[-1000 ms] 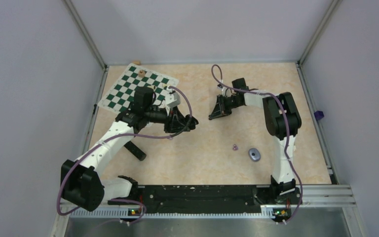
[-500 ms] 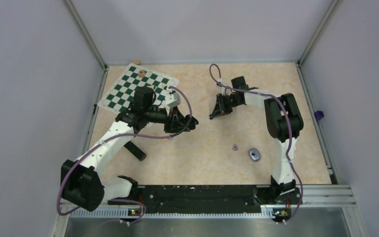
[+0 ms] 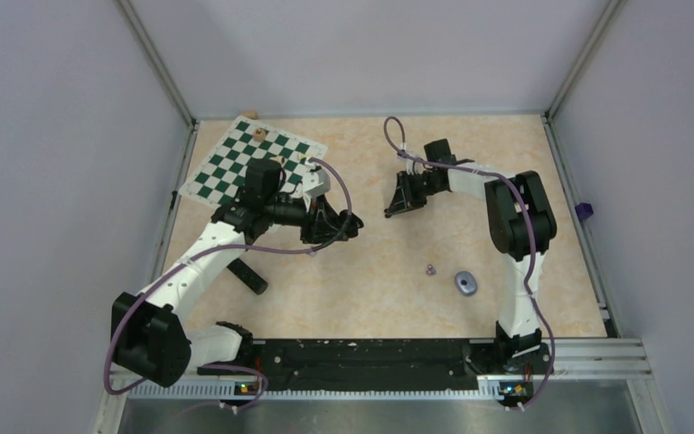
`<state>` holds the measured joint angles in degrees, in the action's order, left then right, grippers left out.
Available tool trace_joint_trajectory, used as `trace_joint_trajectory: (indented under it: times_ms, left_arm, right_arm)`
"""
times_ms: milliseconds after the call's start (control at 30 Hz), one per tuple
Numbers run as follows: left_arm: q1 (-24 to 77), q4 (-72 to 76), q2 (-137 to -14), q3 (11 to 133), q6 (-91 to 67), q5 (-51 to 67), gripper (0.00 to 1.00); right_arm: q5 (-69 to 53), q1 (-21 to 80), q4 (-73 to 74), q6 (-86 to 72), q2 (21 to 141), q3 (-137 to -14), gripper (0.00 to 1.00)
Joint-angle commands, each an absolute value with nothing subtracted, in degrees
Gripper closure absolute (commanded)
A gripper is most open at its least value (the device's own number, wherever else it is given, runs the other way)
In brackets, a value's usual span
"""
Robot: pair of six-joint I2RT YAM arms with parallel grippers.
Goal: Insert the wireless bluetooth earbuds into the charging case
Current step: Pick up the left earbud from the center of the board.
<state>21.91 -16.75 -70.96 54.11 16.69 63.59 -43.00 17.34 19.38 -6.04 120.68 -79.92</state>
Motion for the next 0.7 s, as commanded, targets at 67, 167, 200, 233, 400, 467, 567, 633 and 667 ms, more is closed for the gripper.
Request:
trace_joint_trajectory:
  times_ms: [67, 167, 200, 233, 400, 467, 567, 633, 667]
  left_arm:
    - [22.19, -15.64, -69.78, 55.72, 17.67, 65.02, 1.0]
    - [22.18, -15.64, -69.59, 55.72, 17.49, 65.04, 1.0]
    - [22.23, -15.63, -69.61, 55.72, 17.49, 65.03, 1.0]
    - [22.21, -15.59, -69.61, 55.72, 17.49, 65.03, 1.0]
    - [22.21, -15.67, -69.78, 55.79, 17.49, 65.04, 1.0]
    - [22.16, -15.65, -69.83, 55.89, 17.45, 65.09, 1.0]
    - [22.17, -15.64, -69.82, 55.9, 17.37, 65.13, 1.0]
    - [22.2, -15.62, -69.8, 55.94, 17.4, 65.03, 1.0]
    - [22.22, -15.64, -69.86, 55.9, 17.4, 65.04, 1.0]
  right_arm:
    - [-44.88, 16.54, 18.6, -6.04, 119.53, -80.31, 0.8]
    - [-45.35, 16.22, 17.94, -6.53, 119.24, -79.89, 0.8]
    - [-45.35, 16.16, 17.82, -6.62, 119.15, -79.71, 0.8]
    - [-45.43, 16.05, 17.5, -6.68, 118.99, -79.59, 0.8]
    - [-45.13, 15.98, 16.14, -7.33, 118.81, -78.94, 0.81]
    - [-45.22, 16.0, 15.77, -7.7, 119.37, -79.05, 0.8]
    - [-45.74, 16.0, 15.5, -8.14, 120.22, -79.23, 0.81]
    - [-46.14, 15.97, 15.17, -8.4, 120.28, -79.16, 0.81]
    - [-46.3, 15.98, 15.04, -8.53, 120.32, -79.16, 0.81]
